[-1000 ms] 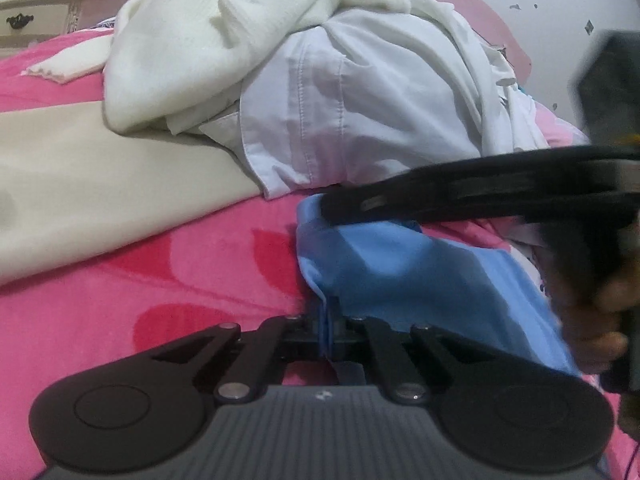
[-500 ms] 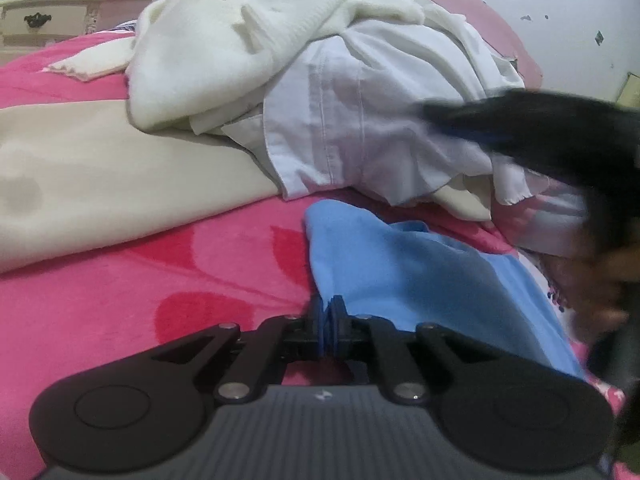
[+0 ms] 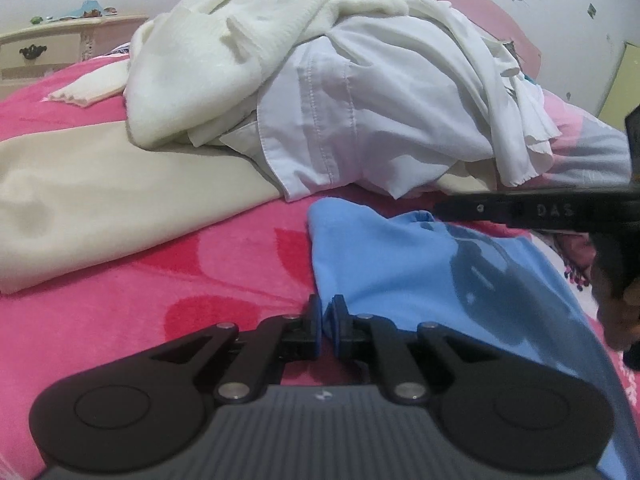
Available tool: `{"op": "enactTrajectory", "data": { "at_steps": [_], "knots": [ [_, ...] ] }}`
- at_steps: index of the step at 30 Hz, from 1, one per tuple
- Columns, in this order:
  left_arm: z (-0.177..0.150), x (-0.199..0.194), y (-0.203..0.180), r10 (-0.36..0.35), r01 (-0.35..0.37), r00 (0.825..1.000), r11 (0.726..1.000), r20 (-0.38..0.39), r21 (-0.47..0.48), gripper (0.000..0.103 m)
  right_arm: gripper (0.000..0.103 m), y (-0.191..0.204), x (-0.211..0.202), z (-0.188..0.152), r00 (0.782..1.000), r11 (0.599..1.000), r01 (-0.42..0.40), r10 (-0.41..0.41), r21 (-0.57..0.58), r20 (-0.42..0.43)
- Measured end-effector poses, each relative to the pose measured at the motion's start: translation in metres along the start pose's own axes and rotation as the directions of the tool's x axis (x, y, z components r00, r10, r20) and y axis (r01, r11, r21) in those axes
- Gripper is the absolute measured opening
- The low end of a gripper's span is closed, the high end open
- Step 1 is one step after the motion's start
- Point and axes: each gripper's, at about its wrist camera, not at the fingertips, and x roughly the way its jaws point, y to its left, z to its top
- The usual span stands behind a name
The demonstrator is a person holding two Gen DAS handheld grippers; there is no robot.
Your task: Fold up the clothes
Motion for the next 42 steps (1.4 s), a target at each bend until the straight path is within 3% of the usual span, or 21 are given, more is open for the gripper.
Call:
{"op": "enactTrajectory", "data": {
  "at_steps": [5, 6, 8, 11, 12, 13, 16, 21, 25, 29, 32, 34, 38, 40, 42],
  "knots": [
    [-0.001, 0.0, 0.0, -0.009, 0.009, 1.0, 1.0, 0.004, 0.011, 0.008, 0.045, 0.017, 0.018, 0.003, 0.99, 0.949, -0.029, -0.016, -0.315, -0.138],
    [-0.001, 0.0, 0.001, -0.01, 0.01, 1.0, 1.0, 0.004, 0.01, 0.008, 0.05, 0.018, 0.021, 0.004, 0.988, 0.936, -0.016, -0.039, -0.353, -0.148],
    [-0.001, 0.001, 0.001, -0.011, 0.011, 1.0, 1.0, 0.004, 0.009, 0.008, 0.05, 0.016, 0.025, 0.005, 0.981, 0.926, -0.035, -0.041, -0.375, -0.191],
    [-0.001, 0.001, 0.001, -0.01, 0.01, 1.0, 1.0, 0.004, 0.009, 0.008, 0.039, 0.018, 0.03, 0.007, 0.971, 0.927, -0.046, -0.046, -0.372, -0.234],
    [-0.001, 0.001, 0.001, -0.011, 0.011, 1.0, 1.0, 0.004, 0.008, 0.008, 0.022, 0.02, 0.029, 0.007, 0.973, 0.927, -0.03, -0.06, -0.375, -0.225],
    [-0.001, 0.001, 0.001, -0.011, 0.011, 1.0, 1.0, 0.004, 0.007, 0.008, 0.012, 0.023, 0.028, 0.006, 0.974, 0.925, -0.004, -0.082, -0.38, -0.209],
    [-0.002, 0.001, 0.001, -0.012, 0.012, 1.0, 1.0, 0.006, 0.008, 0.008, 0.002, 0.033, 0.027, 0.001, 0.984, 0.92, 0.062, -0.122, -0.388, -0.131],
    [-0.003, 0.0, 0.002, -0.013, 0.013, 1.0, 1.0, 0.009, 0.006, 0.008, 0.0, 0.025, 0.008, -0.01, 0.984, 0.918, 0.164, -0.179, -0.362, -0.009],
    [-0.003, 0.0, 0.0, -0.004, 0.004, 1.0, 1.0, 0.01, 0.015, 0.008, 0.0, 0.02, -0.001, -0.014, 0.968, 0.923, 0.248, -0.227, -0.294, 0.104],
    [-0.003, 0.0, -0.001, 0.004, -0.005, 1.0, 1.0, 0.012, 0.027, 0.008, 0.0, 0.006, 0.021, -0.02, 0.963, 0.931, 0.267, -0.253, -0.249, 0.089],
    [-0.003, 0.0, -0.002, 0.006, -0.006, 1.0, 1.0, 0.013, 0.03, 0.008, 0.001, -0.008, 0.035, -0.022, 0.946, 0.927, 0.325, -0.318, -0.189, 0.071],
    [-0.003, 0.0, -0.001, 0.002, -0.003, 1.0, 1.0, 0.014, 0.027, 0.008, 0.001, -0.026, 0.016, -0.016, 0.936, 0.939, 0.343, -0.338, -0.041, 0.095],
    [0.003, -0.007, 0.003, -0.007, 0.007, 1.0, 1.0, 0.024, -0.003, 0.014, 0.002, -0.059, -0.056, -0.014, 0.909, 0.911, 0.359, -0.391, 0.202, 0.146],
    [0.007, -0.017, 0.003, 0.017, -0.017, 0.998, 1.0, 0.063, -0.01, 0.028, 0.003, -0.076, -0.096, -0.02, 0.909, 0.888, 0.339, -0.395, 0.312, 0.134],
    [0.012, -0.026, 0.002, 0.02, -0.019, 0.995, 1.0, 0.093, -0.004, 0.028, 0.004, -0.089, -0.129, -0.028, 0.925, 0.868, 0.295, -0.364, 0.4, 0.108]
  ]
}}
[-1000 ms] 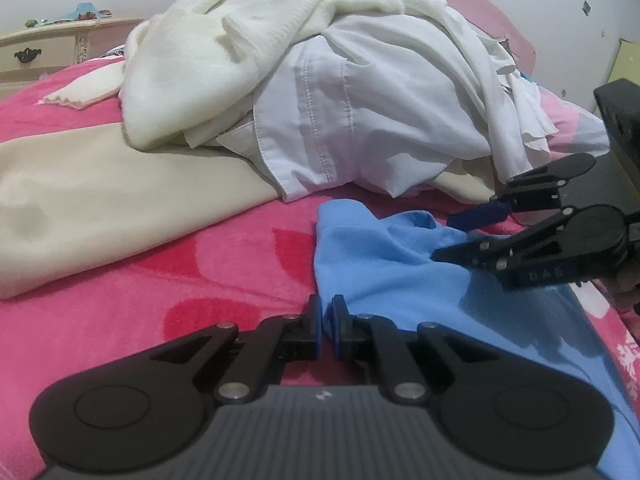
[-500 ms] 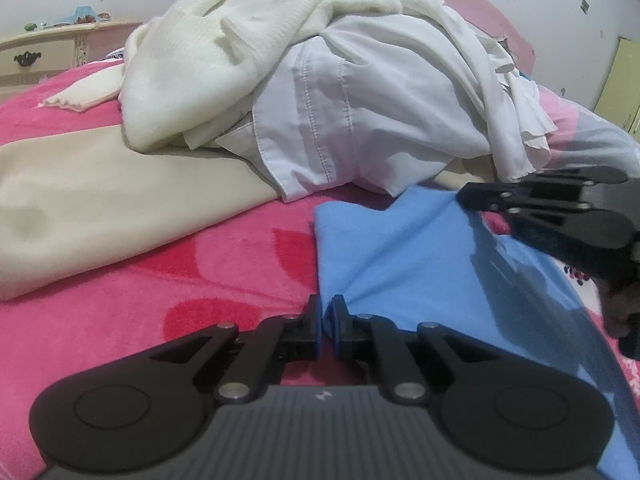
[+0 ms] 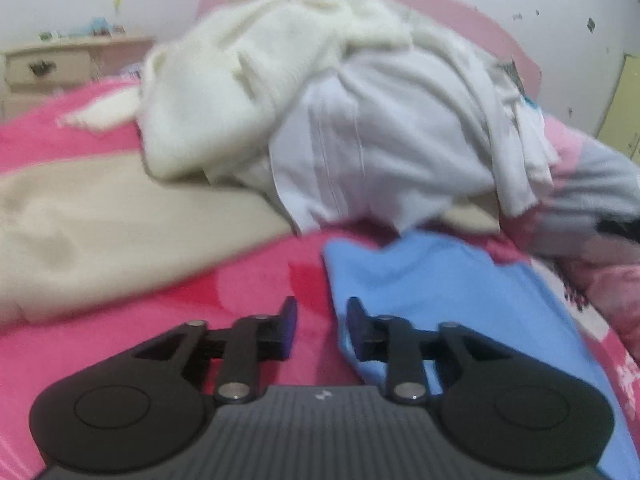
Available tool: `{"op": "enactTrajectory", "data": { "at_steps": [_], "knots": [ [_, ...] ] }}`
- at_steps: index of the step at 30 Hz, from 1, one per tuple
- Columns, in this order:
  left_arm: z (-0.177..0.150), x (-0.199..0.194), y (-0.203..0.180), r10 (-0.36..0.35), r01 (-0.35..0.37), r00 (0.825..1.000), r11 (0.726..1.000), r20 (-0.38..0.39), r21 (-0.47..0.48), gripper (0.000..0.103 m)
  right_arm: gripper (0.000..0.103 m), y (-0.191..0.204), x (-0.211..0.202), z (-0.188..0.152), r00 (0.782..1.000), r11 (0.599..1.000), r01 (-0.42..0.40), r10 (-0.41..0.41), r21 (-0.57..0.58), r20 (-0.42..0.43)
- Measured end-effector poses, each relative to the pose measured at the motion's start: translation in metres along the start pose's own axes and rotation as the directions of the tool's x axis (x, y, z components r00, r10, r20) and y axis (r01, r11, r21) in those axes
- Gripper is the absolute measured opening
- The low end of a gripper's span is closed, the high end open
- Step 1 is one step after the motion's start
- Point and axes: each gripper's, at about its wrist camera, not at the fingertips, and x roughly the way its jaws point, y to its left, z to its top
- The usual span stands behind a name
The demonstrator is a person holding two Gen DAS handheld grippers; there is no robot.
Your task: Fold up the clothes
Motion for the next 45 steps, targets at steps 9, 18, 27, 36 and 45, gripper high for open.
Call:
{"op": "enactTrajectory", "data": {
  "at_steps": [9, 18, 27, 36, 45],
  "knots": [
    [0.001, -0.04, -0.016, -0.039, 0.036, 0.992, 0.999, -0.123, -0.026, 0.03, 0.004, -0.008, -0.027, -0.031, 0.965, 0.984, -0.117, 0.145, 0.136, -0.221],
    [-0.054, -0.124, -0.045, -0.322, 0.325, 0.858, 0.944, -0.4, -0.061, 0.036, 0.009, -0.011, -0.157, -0.042, 0.938, 0.949, -0.211, 0.264, 0.235, -0.224],
    [-0.146, -0.205, -0.068, -0.402, 0.478, 0.629, 0.875, -0.665, -0.077, 0.037, 0.016, 0.024, -0.19, -0.145, 0.793, 0.957, -0.067, 0.223, 0.284, -0.566],
    [-0.169, -0.195, -0.072, -0.509, 0.582, 0.456, 0.791, -0.73, -0.188, 0.046, 0.058, 0.018, -0.178, -0.157, 0.626, 0.965, 0.071, 0.155, 0.253, -0.765],
    [-0.18, -0.184, -0.081, -0.491, 0.598, 0.421, 0.782, -0.763, -0.174, 0.044, 0.082, -0.018, -0.165, -0.183, 0.657, 0.987, -0.059, 0.151, 0.149, -0.739]
  ]
}}
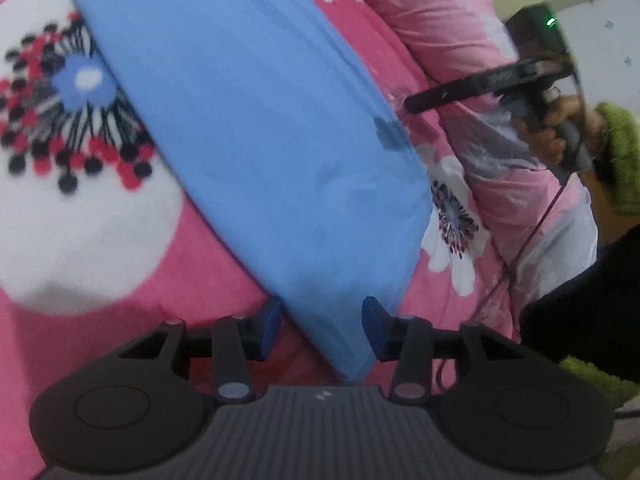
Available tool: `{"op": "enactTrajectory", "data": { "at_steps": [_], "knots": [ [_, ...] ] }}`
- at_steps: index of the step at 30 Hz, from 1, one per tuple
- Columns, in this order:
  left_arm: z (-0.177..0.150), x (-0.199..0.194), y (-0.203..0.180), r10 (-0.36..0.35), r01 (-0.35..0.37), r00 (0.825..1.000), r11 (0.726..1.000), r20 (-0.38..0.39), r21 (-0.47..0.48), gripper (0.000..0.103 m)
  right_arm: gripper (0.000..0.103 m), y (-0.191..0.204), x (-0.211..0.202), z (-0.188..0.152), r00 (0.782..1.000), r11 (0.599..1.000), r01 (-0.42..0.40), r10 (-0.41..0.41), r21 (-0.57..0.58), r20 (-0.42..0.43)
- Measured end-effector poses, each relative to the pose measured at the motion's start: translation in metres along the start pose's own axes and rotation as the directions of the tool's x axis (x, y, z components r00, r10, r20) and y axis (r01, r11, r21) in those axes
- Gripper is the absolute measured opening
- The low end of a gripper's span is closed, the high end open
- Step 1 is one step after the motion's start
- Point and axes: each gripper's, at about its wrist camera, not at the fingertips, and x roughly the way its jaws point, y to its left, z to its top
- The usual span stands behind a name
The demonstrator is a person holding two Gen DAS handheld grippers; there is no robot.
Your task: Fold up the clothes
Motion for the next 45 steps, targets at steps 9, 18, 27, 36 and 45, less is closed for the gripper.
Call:
{"op": "enactTrajectory", "data": {
  "at_steps": [9, 18, 27, 36, 45],
  "knots": [
    [-0.009, 0.018, 0.004, -0.016, 0.017, 1.0, 0.998, 0.005, -0.061, 0.043, 0.082, -0.031, 0.018, -0.021, 0.975, 0.984, -0.181, 0.179, 0.001, 0.132],
    [-0.016, 0.037, -0.004, -0.08, 0.077, 0.994, 0.996, -0.074, -0.041, 0.042, 0.071, -0.061, 0.015, -0.091, 0.928, 0.918, -0.37, 0.357, 0.142, 0.111],
    [-0.021, 0.055, -0.006, -0.066, 0.062, 0.994, 0.997, -0.093, -0.045, 0.008, 0.019, -0.054, 0.022, -0.124, 0.935, 0.919, -0.351, 0.355, 0.181, 0.008],
    [-0.019, 0.023, -0.021, -0.064, 0.061, 0.996, 0.997, 0.063, 0.047, 0.005, 0.005, -0.044, -0.014, -0.123, 0.929, 0.925, -0.369, 0.362, 0.093, 0.077],
    [0.021, -0.066, -0.017, -0.023, 0.006, 0.921, 0.999, 0.39, 0.046, 0.006, 0.005, -0.025, -0.056, -0.06, 0.88, 0.916, -0.399, 0.397, -0.048, 0.26]
  ]
}}
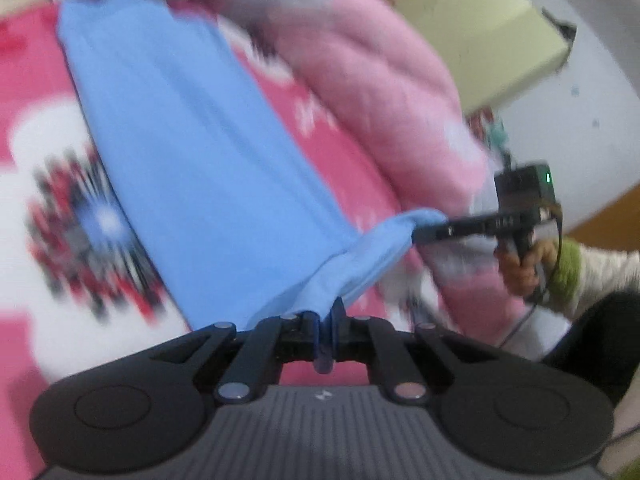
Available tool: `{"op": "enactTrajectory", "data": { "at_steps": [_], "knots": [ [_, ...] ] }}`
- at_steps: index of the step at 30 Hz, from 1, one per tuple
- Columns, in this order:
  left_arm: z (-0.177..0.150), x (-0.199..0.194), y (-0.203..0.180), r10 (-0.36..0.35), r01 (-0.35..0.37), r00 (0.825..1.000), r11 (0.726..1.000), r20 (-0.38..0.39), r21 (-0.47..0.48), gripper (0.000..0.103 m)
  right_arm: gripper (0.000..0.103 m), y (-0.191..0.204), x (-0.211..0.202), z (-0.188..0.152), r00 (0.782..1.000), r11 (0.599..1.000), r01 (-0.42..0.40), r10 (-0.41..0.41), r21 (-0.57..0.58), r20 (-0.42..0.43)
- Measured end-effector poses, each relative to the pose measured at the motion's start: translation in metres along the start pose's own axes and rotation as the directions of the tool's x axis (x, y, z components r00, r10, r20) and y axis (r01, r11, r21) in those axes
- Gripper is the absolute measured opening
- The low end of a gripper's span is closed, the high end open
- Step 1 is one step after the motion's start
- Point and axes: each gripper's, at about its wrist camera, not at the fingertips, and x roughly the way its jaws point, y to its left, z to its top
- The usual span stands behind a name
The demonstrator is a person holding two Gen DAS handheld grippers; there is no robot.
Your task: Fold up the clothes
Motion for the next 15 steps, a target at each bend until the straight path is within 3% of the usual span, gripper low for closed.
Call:
{"op": "enactTrajectory", "data": {
  "at_steps": [5, 11, 15],
  "knots": [
    [0.043, -0.015, 0.027, 0.034, -0.027, 0.985, 0.999, 0.172, -0.041, 0.006, 0.005, 0.018, 0.018, 0.067, 0.996, 0.996, -0.014, 0.022, -0.085, 0.091],
    [0.101, -0.023, 0.081, 0.091, -0.045, 0.94, 0.988, 0.328, -0.146, 0.006, 0.005, 0.029, 0.064, 0.149, 0.979, 0.988, -0.046, 0.074, -0.147, 0.188],
    [0.136, -0.011, 0.12, 0.167, -0.075, 0.91, 0.967, 0.38, -0.245, 0.006, 0.005, 0.019, 0.104, 0.202, 0.971, 0.981, -0.091, 0.125, -0.171, 0.204]
  ]
}}
